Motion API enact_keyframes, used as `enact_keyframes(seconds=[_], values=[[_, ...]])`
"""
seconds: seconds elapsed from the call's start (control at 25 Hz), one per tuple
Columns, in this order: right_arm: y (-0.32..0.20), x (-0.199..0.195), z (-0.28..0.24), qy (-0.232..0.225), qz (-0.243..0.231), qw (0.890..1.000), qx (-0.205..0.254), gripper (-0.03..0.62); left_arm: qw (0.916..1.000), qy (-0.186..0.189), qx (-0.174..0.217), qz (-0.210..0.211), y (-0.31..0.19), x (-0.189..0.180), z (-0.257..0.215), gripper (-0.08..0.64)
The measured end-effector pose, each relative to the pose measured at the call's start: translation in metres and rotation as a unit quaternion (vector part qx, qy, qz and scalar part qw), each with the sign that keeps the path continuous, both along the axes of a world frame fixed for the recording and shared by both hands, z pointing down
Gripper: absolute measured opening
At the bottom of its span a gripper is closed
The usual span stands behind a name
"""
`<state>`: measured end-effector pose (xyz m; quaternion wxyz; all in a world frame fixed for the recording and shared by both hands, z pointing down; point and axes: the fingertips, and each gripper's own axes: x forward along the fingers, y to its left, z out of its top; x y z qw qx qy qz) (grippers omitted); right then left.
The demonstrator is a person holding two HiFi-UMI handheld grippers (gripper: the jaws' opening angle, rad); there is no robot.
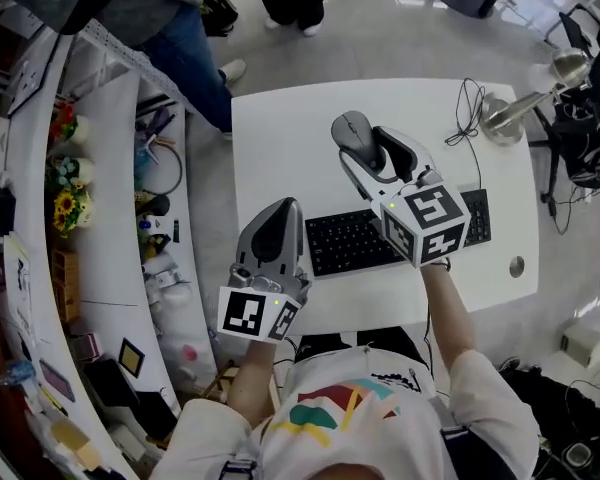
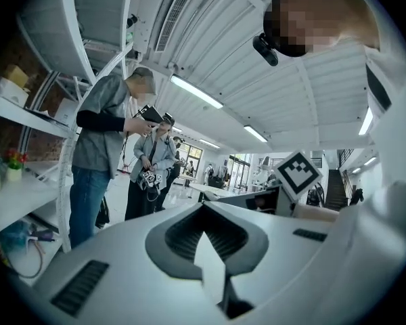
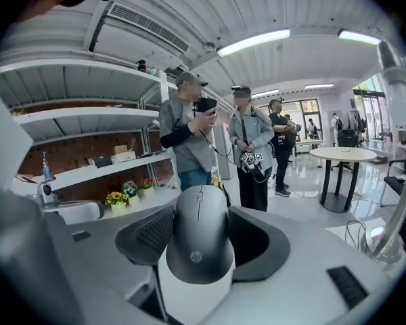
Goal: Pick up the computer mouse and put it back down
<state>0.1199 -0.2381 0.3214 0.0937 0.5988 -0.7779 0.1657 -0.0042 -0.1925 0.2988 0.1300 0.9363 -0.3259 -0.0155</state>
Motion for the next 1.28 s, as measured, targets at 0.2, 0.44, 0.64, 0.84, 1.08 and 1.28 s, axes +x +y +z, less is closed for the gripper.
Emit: enact_keyframes(seconds=[0.2, 0.44, 0.64, 0.84, 1.08, 1.28], values=[[-0.064, 0.006, 0.056, 0.013, -0.003, 0.999, -0.042, 0.268, 0.9998, -0.005, -0.019, -0.004, -0.034, 0.003, 0.042, 0.046], [-0.127, 0.018, 0.109, 0.019, 0.005, 0.996, -0.085, 0.266, 0.9990, -0.025, -0.036, 0.004, -0.058, 0.009, 0.088, 0.046], [-0.157, 0.035, 0.157, 0.038, 0.014, 0.989, -0.140, 0.265, 0.9982, -0.026, -0.053, 0.004, -0.066, 0.019, 0.108, 0.046], [-0.167, 0.036, 0.186, 0.076, 0.003, 0.982, -0.174, 0.264, 0.9974, -0.033, -0.057, 0.030, -0.061, 0.025, 0.116, 0.046], [-0.173, 0.034, 0.199, 0.082, 0.005, 0.979, -0.188, 0.265, 0.9974, -0.027, -0.061, 0.027, -0.061, 0.019, 0.115, 0.046], [-0.178, 0.035, 0.204, 0.064, 0.017, 0.978, -0.196, 0.265, 0.9978, -0.023, -0.059, 0.023, -0.062, 0.013, 0.113, 0.046]])
